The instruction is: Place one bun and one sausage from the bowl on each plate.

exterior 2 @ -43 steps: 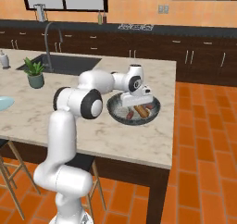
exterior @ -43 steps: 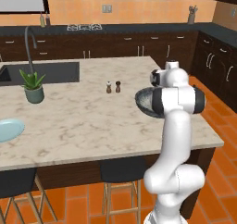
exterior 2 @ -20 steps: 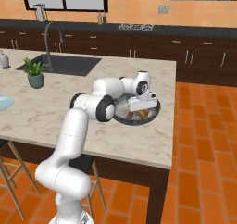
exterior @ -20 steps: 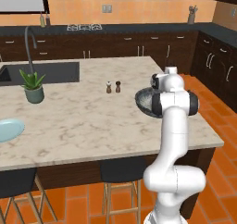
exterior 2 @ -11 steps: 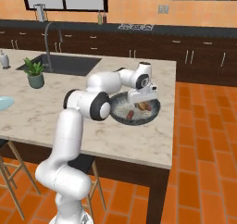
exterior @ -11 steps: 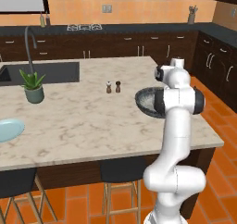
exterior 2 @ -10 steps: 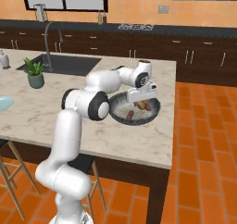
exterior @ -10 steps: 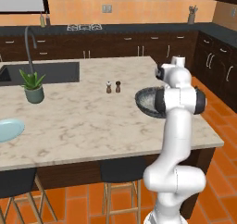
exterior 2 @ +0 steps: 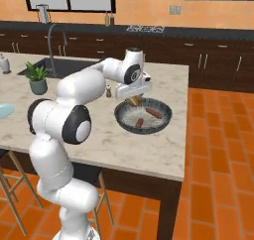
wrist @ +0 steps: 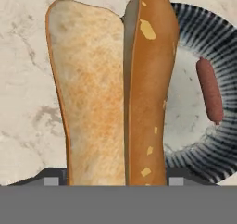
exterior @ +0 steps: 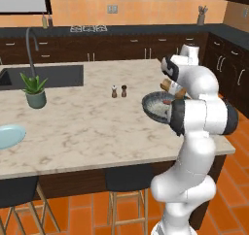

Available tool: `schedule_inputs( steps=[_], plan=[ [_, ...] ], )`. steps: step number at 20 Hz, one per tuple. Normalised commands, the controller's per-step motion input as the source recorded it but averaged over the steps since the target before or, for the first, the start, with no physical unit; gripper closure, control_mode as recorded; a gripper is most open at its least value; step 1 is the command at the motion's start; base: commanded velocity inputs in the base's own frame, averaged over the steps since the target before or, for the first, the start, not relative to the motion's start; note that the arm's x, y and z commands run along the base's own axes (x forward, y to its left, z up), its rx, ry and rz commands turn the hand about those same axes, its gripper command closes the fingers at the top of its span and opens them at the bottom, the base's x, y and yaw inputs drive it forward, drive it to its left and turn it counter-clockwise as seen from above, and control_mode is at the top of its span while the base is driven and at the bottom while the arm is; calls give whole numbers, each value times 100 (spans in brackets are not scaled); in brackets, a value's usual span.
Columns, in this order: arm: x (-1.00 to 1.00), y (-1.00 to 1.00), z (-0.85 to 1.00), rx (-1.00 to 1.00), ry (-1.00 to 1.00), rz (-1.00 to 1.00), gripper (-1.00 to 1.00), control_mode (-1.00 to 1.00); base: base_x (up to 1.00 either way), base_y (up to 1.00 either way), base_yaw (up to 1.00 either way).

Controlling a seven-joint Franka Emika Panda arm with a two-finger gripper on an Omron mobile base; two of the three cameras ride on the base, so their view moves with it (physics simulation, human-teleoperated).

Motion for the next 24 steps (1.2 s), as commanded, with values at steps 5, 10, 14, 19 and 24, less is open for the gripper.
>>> schedule_inputs(
  steps=[5, 10, 14, 19, 24],
  plan=[
    [-100, 68, 61, -8, -32, 8, 100, -100, 0, 0, 0],
    [-100, 57, 49, -14, -39, 10, 100, -100, 0, 0, 0],
    [-89, 24, 67, -15, -20, 15, 100, -100, 0, 0, 0],
    [0, 3, 0, -2, 4, 1, 100, -100, 0, 0, 0],
    [0, 0, 0, 0, 0, 0, 100, 100, 0, 20, 1]
  ],
)
